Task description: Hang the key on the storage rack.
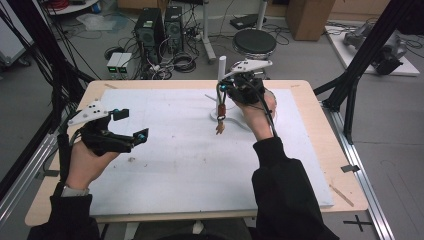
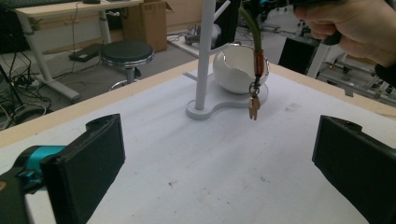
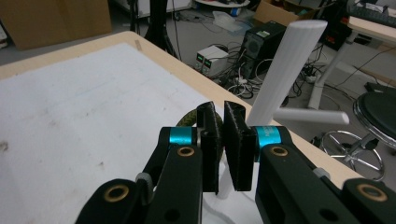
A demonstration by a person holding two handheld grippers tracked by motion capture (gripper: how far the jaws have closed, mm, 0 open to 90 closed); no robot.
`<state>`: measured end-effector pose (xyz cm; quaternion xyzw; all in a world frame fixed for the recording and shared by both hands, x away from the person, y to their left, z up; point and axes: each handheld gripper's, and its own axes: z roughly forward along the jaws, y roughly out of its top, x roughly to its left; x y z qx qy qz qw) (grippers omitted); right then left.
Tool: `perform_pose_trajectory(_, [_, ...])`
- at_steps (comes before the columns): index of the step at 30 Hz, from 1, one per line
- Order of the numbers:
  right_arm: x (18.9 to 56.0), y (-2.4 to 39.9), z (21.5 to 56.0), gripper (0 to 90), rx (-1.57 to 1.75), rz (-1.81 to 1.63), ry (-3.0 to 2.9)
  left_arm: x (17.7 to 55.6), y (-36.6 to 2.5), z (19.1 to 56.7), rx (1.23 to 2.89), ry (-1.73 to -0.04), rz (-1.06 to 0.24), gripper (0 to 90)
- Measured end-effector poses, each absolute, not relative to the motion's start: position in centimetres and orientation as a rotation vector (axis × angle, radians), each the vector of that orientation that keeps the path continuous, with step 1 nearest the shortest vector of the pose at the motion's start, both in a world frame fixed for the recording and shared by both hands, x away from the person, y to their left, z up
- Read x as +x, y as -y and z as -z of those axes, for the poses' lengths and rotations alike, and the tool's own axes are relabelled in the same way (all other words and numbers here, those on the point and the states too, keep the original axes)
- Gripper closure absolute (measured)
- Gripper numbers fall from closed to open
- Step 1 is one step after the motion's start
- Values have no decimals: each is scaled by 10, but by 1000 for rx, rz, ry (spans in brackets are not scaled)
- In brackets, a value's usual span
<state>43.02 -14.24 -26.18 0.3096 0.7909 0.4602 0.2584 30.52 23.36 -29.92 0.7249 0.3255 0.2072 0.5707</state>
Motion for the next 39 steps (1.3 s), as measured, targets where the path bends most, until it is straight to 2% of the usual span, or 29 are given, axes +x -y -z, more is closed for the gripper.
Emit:
perform_pose_trajectory(26, [469, 135, 287, 856, 987, -1110, -2179, 308, -245, 309, 1701, -822, -494, 29])
perform_pose_trajectory(39, [473, 137, 296, 855, 1016, -1097, -2193, 309, -245, 310, 1694, -846, -500, 29])
